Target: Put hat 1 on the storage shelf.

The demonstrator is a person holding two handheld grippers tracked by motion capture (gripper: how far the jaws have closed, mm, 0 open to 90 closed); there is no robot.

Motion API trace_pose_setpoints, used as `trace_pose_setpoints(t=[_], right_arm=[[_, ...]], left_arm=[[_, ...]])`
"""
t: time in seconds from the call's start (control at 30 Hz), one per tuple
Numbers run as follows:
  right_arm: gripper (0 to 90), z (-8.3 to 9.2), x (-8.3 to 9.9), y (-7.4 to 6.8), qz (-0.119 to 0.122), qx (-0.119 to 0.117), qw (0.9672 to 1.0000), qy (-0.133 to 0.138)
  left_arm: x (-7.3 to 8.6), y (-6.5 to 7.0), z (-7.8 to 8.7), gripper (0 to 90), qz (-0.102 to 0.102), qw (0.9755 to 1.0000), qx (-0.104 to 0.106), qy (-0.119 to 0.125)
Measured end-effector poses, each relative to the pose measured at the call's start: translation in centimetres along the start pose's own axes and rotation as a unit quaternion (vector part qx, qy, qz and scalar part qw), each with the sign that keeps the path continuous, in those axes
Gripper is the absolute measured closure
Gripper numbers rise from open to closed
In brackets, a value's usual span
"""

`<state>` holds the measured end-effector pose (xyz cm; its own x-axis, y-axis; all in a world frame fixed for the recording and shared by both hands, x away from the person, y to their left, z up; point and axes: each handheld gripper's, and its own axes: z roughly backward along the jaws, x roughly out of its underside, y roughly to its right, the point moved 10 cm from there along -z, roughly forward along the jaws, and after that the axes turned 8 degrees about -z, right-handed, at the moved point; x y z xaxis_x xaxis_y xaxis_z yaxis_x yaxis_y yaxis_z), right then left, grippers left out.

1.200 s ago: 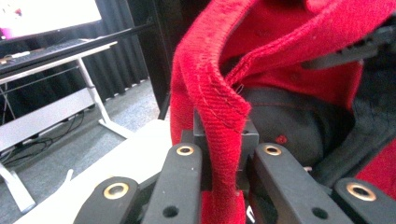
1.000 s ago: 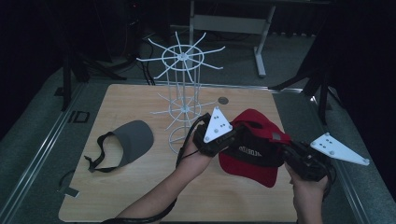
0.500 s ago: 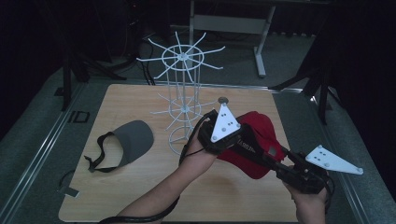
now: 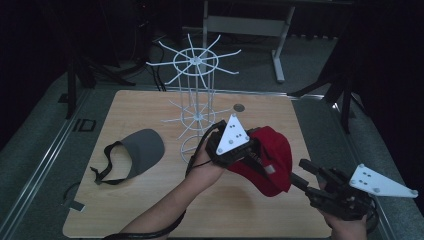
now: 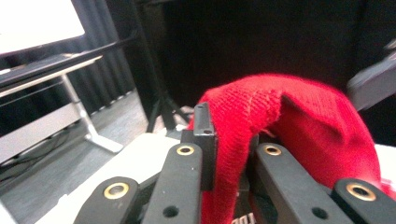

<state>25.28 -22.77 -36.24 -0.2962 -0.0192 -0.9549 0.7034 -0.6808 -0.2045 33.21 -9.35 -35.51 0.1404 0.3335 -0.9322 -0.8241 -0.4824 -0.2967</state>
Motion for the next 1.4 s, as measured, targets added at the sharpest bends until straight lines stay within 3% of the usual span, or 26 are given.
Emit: trace_pose_setpoints(t=[0.03,0.07,0.2,0.27,0.47,0.6,0.83,1.07,1.23,1.33,1.4], right_arm=[[46.2,0.1,-0.2,0.2,0.007,0.012,0.9999,0.002],[48.5,0.1,-0.4,0.8,0.014,0.031,0.9994,0.0],[50.0,-0.6,-0.5,1.4,0.023,0.045,0.9987,-0.007],[50.1,-1.1,-0.4,1.3,0.027,0.038,0.9988,-0.014],[50.3,-3.1,-0.4,-0.2,0.043,0.0,0.9984,-0.038],[54.5,-4.0,-0.3,-1.2,0.059,-0.019,0.9968,-0.05],[86.0,-4.1,-0.4,-2.2,0.076,-0.045,0.9951,-0.046],[88.3,-4.3,-0.9,-2.1,0.077,-0.034,0.9959,-0.032],[88.4,-4.2,-1.7,-2.1,0.075,-0.024,0.9967,-0.02],[88.5,-4.1,-2.1,-2.0,0.073,-0.019,0.997,-0.016],[88.5,-4.0,-2.3,-1.9,0.074,-0.014,0.9971,-0.014]], left_arm=[[0.0,0.0,0.0,85.9,0.0,1.0,0.0,0.0],[0.1,0.2,0.3,85.9,-0.005,0.9997,0.02,0.014],[0.2,0.6,1.1,85.8,-0.017,0.9979,0.055,0.029],[0.1,1.1,1.5,85.8,-0.031,0.9953,0.083,0.037],[-0.2,2.0,2.2,85.6,-0.044,0.9898,0.13,0.04],[-0.3,2.1,2.3,85.5,-0.035,0.9894,0.134,0.044],[-0.4,2.0,2.4,85.4,-0.028,0.9892,0.134,0.054],[0.3,1.4,2.3,85.1,-0.032,0.9906,0.128,0.038],[0.4,1.4,2.3,83.4,-0.024,0.9904,0.127,0.047],[0.2,1.5,2.6,78.6,-0.021,0.9899,0.131,0.05],[0.3,1.4,2.8,70.0,-0.023,0.9904,0.127,0.048]])
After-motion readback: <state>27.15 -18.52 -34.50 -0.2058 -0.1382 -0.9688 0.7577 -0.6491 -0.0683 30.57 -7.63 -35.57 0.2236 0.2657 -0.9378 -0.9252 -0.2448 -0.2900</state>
